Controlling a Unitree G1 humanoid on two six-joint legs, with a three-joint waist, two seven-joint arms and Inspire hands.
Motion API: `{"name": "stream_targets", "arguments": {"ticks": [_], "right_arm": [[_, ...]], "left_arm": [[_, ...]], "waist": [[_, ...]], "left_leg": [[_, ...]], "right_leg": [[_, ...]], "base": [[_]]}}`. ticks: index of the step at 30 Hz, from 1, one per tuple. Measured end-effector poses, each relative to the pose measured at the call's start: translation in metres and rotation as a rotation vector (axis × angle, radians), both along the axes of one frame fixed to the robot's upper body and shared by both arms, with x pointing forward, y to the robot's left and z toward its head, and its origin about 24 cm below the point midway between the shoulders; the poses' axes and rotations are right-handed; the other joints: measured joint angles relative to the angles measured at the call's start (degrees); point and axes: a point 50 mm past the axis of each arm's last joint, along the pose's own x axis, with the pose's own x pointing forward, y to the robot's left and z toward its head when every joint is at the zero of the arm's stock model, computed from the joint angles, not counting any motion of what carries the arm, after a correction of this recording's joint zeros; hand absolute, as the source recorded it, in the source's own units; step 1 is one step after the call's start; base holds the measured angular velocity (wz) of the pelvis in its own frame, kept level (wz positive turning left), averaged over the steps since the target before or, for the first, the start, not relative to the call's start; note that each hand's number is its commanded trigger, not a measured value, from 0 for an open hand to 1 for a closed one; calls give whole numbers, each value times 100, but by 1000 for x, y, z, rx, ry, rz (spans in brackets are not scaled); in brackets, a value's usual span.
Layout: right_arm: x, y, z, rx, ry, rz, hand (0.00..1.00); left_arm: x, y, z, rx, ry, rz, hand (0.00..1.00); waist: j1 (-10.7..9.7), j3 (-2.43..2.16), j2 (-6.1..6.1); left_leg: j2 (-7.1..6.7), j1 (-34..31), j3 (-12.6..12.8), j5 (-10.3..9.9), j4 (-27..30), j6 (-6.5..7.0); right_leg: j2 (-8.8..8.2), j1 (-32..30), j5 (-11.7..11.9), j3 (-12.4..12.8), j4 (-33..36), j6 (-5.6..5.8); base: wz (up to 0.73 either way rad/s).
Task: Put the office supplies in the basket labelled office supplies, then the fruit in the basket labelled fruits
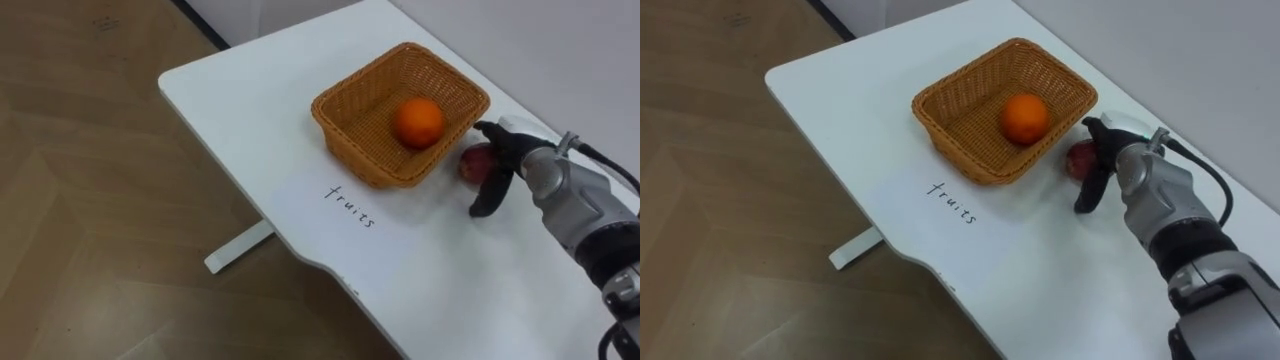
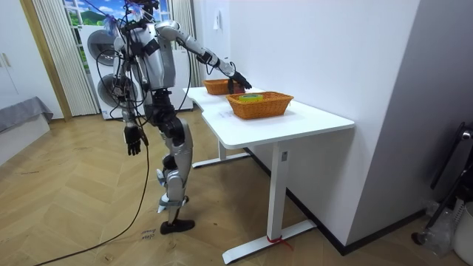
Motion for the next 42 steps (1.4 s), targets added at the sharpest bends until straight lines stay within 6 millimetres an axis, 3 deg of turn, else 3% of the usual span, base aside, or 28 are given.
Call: {"name": "stream_targets", "arguments": {"ticks": [3,4,5,6,42], "right_arm": [[0,1,0,-13,0,10,2],[1,2,1,-16,-2,17,43],[1,3,1,-17,-3,20,91],[1,3,2,-18,-3,22,100],[1,5,1,-31,36,47,100]], "left_arm": [[3,1,0,2,-9,-3,0],[5,2,1,4,-14,-6,0],[6,2,1,6,-18,-8,0],[8,3,2,8,-26,-10,0],[18,9,5,16,-67,-35,0]], "waist": [[3,7,15],[-3,1,6],[-5,-7,-4],[-3,-7,-5],[-36,-12,-11]], "left_leg": [[1,-6,-1,0,0,0],[3,-18,-6,1,3,-1],[3,-24,-8,1,5,-2],[3,-31,-4,1,10,-2],[32,-63,98,-14,44,0]], "right_leg": [[2,0,0,-1,0,0],[7,-1,0,-3,0,0],[8,-3,0,-5,-1,0],[8,-9,0,-5,-1,0],[1,-87,6,19,82,-4]], "base": [[0],[0],[0],[0],[0]]}}
